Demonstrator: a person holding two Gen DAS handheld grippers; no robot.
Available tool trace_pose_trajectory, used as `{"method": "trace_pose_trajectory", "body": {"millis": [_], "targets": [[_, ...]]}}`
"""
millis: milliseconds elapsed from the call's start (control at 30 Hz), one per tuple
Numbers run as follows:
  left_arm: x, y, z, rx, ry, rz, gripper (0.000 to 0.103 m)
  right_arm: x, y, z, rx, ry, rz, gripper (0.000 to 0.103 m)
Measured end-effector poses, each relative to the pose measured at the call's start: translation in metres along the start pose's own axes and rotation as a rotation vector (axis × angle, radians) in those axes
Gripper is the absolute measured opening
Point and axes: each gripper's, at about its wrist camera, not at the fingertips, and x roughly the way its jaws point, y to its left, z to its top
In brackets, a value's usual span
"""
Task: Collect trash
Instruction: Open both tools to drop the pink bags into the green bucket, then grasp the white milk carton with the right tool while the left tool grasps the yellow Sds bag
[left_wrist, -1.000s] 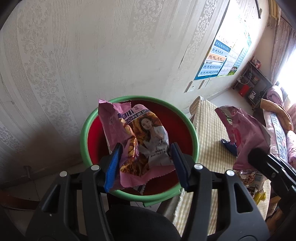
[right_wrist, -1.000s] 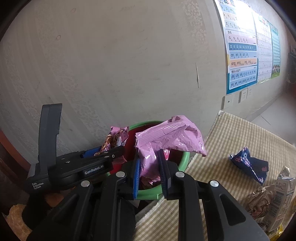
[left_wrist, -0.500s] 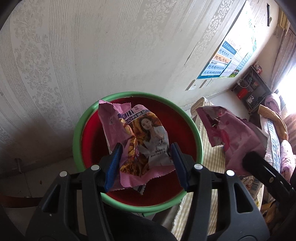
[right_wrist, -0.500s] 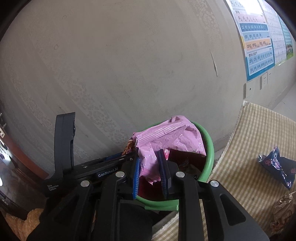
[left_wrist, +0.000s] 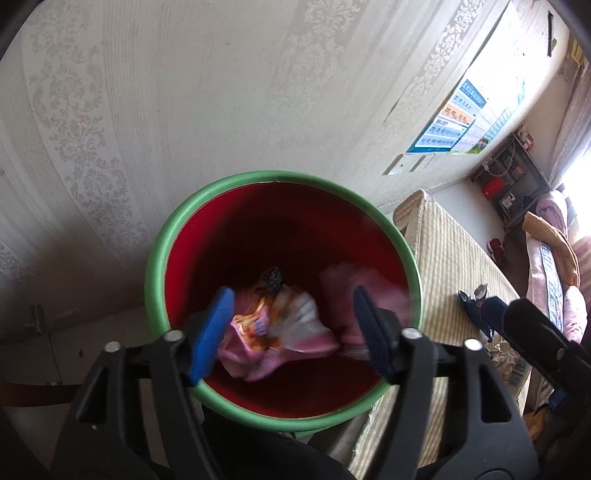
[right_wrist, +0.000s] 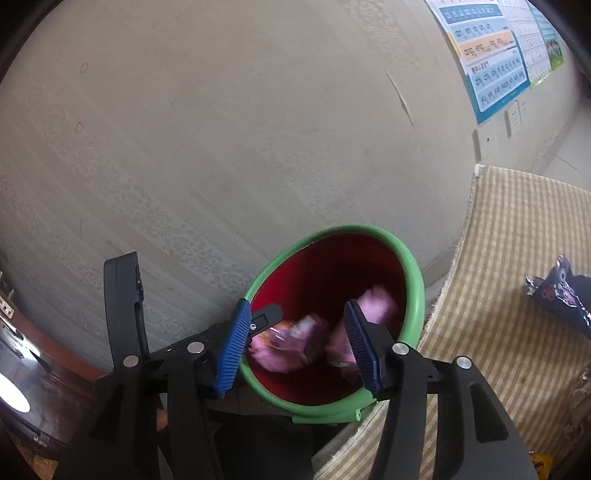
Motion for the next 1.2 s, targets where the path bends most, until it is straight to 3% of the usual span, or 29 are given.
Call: {"method": "trace_pose_trajectory", "body": {"millis": [300,433,567,667,733,800,967,1067,1200], "targets": [[-0.014,-0.022,-0.017,0.051,-0.022,0.020,0.071,-0.055,-0.002,-0.018,-0.024,-0.086,-0.118,0.060],[-0.021,-0.049,-0.031,0.106,-0.030,-0.012,0.071,-0.110,-0.018,-0.037,-0.036,-0.158,-0.262,0.064],[-0.021,-0.083,-0.056,0.182,-0.006,-0.044,0.071,-0.162,-0.057,-0.055,0.001,-0.205,-0.510,0.066],[-0.020,-0.114,-0.077,0.281,0.032,-0.078,0.071,-0.185,-0.091,-0.069,0.061,-0.188,-0.655,0.066],[-0.021,-0.134,-0.089,0.352,0.044,-0.088,0.071,-0.186,-0.111,-0.075,0.097,-0.149,-0.691,0.066],[-0.023,-0.146,-0.098,0.365,0.047,-0.104,0.071,-0.183,-0.127,-0.079,0.124,-0.111,-0.706,0.066],[-0.018,-0.172,-0.132,0.415,0.125,-0.140,0.071,-0.163,-0.155,-0.086,0.163,-0.053,-0.640,0.065],[-0.016,-0.192,-0.152,0.496,0.155,-0.152,0.071,-0.155,-0.169,-0.090,0.179,-0.032,-0.620,0.041],[-0.012,-0.211,-0.166,0.568,0.173,-0.179,0.071,-0.179,-0.156,-0.094,0.176,-0.124,-0.586,0.041]]}}
